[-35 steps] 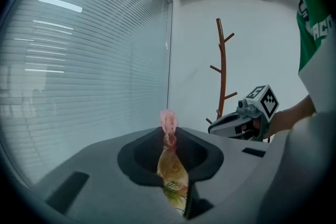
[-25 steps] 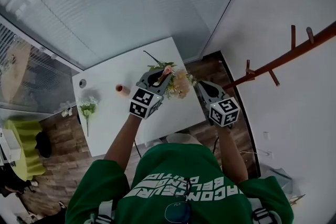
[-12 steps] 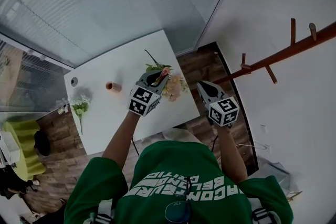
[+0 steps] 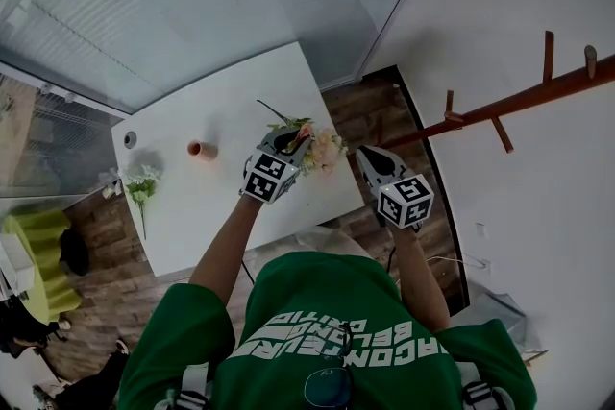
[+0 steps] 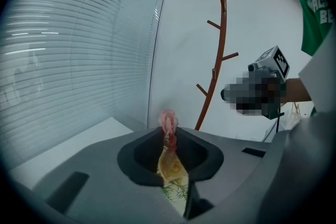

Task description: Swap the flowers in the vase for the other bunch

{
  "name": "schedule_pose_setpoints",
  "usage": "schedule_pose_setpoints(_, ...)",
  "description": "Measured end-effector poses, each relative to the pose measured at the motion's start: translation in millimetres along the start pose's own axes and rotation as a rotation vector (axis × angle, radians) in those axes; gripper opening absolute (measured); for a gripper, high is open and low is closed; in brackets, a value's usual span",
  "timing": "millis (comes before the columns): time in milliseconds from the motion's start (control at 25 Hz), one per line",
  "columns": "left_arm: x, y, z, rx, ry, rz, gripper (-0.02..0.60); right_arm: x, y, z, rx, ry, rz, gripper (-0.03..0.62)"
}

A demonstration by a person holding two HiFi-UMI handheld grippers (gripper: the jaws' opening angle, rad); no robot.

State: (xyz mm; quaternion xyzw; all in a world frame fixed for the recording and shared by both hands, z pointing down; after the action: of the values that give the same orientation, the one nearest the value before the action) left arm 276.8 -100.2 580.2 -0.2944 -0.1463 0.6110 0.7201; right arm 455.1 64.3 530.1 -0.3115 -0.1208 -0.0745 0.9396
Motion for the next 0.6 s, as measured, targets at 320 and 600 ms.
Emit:
schedule_pose_setpoints(320, -0.9, -23.6, 30.4, -0.071, 0.047, 0.0, 0.067, 2.9, -3.4, 11.2, -0.026, -0.016, -0.005, 0.014)
schedule_pose_setpoints(600, 7.1, -37.5, 53.1, -0.164, 0.055, -0.005, 0.072, 4.4, -5.4, 17.3, -0.046, -0.021, -0.005, 0.014)
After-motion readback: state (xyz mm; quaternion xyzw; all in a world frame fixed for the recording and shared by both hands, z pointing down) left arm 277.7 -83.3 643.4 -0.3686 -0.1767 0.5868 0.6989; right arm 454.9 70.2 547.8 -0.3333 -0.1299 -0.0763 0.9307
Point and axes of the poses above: the fingertips, and each gripper's own axes: y backward along the fingers, x to its right, z out of its underside, the point moved 10 cm from there along y, backward along the fingers, and after that the axes turned 8 degrees about -x, right-handed, at the moved point
